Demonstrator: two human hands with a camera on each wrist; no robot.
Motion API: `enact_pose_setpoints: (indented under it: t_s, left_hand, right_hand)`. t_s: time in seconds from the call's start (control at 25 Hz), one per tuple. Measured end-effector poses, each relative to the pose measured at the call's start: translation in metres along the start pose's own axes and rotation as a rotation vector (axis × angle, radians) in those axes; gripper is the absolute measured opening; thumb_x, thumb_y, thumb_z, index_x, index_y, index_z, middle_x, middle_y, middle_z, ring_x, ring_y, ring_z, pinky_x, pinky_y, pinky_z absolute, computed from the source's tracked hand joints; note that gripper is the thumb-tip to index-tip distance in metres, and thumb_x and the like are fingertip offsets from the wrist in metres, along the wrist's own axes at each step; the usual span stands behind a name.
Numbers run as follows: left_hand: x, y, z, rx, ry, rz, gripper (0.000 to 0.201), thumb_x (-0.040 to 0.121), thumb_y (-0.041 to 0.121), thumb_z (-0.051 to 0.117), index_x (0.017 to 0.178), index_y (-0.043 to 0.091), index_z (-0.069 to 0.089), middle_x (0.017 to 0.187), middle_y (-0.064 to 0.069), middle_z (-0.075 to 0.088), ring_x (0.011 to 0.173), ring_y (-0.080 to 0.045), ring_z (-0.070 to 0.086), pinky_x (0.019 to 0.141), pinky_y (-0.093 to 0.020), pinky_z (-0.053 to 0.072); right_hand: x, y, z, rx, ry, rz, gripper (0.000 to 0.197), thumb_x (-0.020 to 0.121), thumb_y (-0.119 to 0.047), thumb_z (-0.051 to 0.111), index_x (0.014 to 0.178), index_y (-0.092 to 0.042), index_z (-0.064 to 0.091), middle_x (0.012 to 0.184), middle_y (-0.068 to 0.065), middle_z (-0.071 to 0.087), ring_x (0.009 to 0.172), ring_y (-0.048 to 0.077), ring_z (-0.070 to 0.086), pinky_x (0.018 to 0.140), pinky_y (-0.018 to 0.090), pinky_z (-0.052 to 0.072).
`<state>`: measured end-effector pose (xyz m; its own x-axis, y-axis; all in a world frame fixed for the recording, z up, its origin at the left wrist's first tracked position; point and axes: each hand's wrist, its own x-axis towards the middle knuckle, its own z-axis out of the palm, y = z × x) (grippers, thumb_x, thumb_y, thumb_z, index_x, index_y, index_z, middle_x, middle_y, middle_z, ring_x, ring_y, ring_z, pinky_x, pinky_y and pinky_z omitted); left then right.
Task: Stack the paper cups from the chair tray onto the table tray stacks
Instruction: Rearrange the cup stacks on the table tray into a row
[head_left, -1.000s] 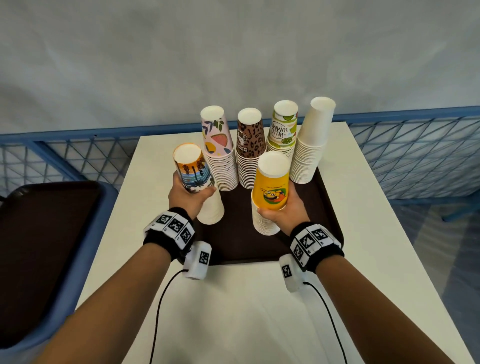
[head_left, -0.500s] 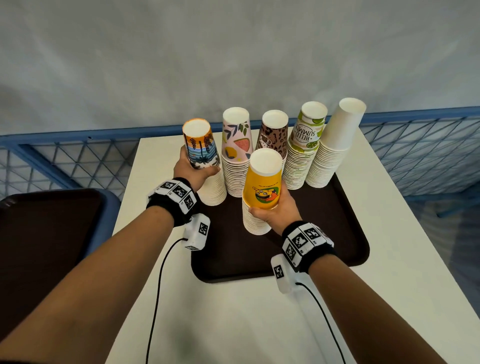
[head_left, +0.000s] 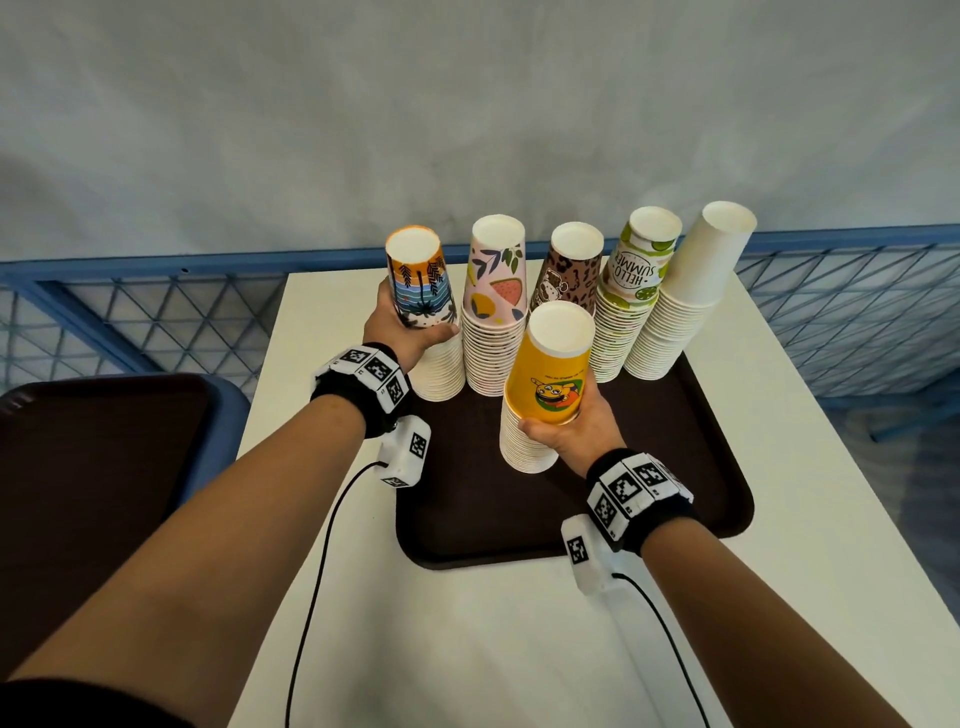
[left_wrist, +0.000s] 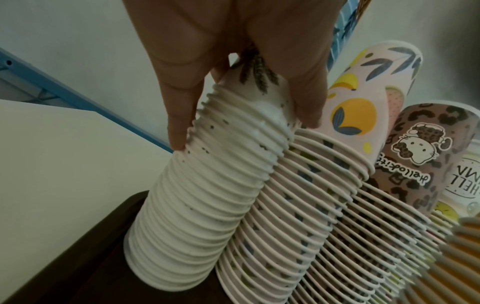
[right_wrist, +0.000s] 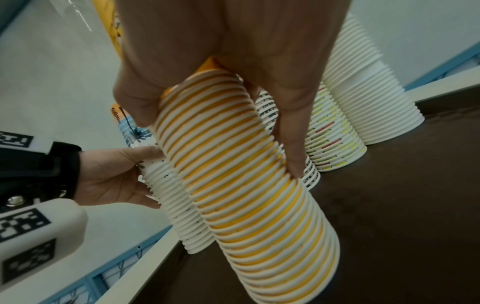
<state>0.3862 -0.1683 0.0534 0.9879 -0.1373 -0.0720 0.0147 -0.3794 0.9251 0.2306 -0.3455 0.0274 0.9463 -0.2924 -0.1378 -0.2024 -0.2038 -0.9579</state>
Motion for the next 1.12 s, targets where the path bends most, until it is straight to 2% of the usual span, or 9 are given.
enact_pose_setpoints:
  t_s: [0.2,0.32,0.44,0.68,0.76,0.84,0.92,1.04,1.12]
  left_hand:
    - [-0.011,-0.007,-0.009,-0.084,-0.06,-0.051,0.106,0.066,0.014,0.081,0.146,0.016,0.011,0.147,-0.007,0.037,0.135,-0.022,0.038,0.113,-0.038,0.032]
    - [-0.019,-0.018,-0.014,-0.006,-0.058,-0.11,0.102,0.074,0.027,0.075,0.148,0.022,0.005,0.154,-0.005,0.026,0.14,-0.024,0.029,0.116,-0.04,0.025]
    - [-0.021,-0.022,-0.013,0.06,-0.027,-0.101,0.085,0.081,0.037,0.065,0.147,0.022,0.014,0.152,-0.004,0.031,0.14,-0.023,0.03,0.115,-0.037,0.024]
    - [-0.021,-0.016,-0.004,0.031,0.003,-0.065,0.064,0.086,0.033,0.06,0.141,0.019,0.031,0.145,-0.004,0.043,0.134,-0.021,0.039,0.098,-0.021,0.026]
    - [-0.02,-0.017,-0.004,0.013,-0.039,-0.112,0.068,0.086,0.036,0.06,0.143,0.02,0.028,0.147,-0.002,0.04,0.135,-0.021,0.037,0.105,-0.025,0.027]
    - [-0.025,-0.014,-0.007,-0.095,-0.031,-0.253,0.08,0.083,0.039,0.063,0.147,0.019,0.02,0.152,-0.004,0.031,0.138,-0.024,0.033,0.113,-0.038,0.028]
    - [-0.042,-0.01,-0.01,-0.237,0.01,-0.364,0.079,0.083,0.039,0.062,0.147,0.018,0.02,0.154,-0.005,0.028,0.138,-0.027,0.033,0.111,-0.047,0.033]
    - [-0.085,-0.005,-0.007,-0.261,-0.054,-0.24,0.062,0.086,0.035,0.06,0.141,0.024,0.033,0.146,0.001,0.039,0.129,-0.023,0.043,0.1,-0.042,0.042]
    - [-0.107,-0.004,-0.004,-0.253,-0.118,-0.158,0.068,0.079,0.032,0.068,0.139,0.024,0.036,0.141,0.002,0.044,0.121,-0.02,0.05,0.097,-0.036,0.045]
  right_hand:
    - [0.002,0.002,0.0,-0.003,-0.007,-0.004,0.075,0.064,-0.002,0.079,0.116,-0.032,0.034,0.096,-0.021,0.054,0.088,-0.009,0.054,0.072,0.005,0.041]
    - [0.003,0.002,0.002,0.005,-0.003,-0.005,0.074,0.064,-0.002,0.079,0.116,-0.031,0.036,0.097,-0.019,0.055,0.089,-0.007,0.055,0.075,0.007,0.041]
    - [0.004,0.004,0.007,0.015,0.008,-0.01,0.074,0.063,-0.002,0.08,0.115,-0.032,0.037,0.098,-0.016,0.057,0.091,-0.004,0.056,0.076,0.009,0.042]
    - [0.006,0.006,0.013,0.043,-0.002,-0.008,0.076,0.063,-0.001,0.079,0.113,-0.037,0.035,0.102,-0.011,0.057,0.095,-0.002,0.056,0.078,0.012,0.043]
    - [0.004,0.005,0.012,0.037,-0.004,-0.011,0.076,0.063,-0.001,0.079,0.114,-0.037,0.034,0.104,-0.009,0.057,0.096,0.001,0.056,0.08,0.013,0.043]
    - [0.004,0.004,0.012,0.045,-0.004,-0.012,0.076,0.063,-0.002,0.08,0.115,-0.035,0.034,0.106,-0.007,0.056,0.096,0.006,0.056,0.078,0.011,0.042]
    - [0.003,0.001,0.018,0.043,0.009,-0.01,0.077,0.064,-0.004,0.08,0.12,-0.03,0.036,0.104,-0.01,0.055,0.096,0.006,0.055,0.076,0.008,0.041]
    - [0.003,-0.002,0.037,0.063,0.004,-0.047,0.084,0.062,-0.011,0.082,0.13,-0.022,0.036,0.107,-0.011,0.057,0.096,-0.002,0.056,0.08,0.007,0.042]
    - [0.004,-0.003,0.054,0.06,-0.036,-0.065,0.086,0.058,-0.026,0.083,0.13,-0.027,0.036,0.115,-0.005,0.06,0.101,0.002,0.06,0.088,0.017,0.047]
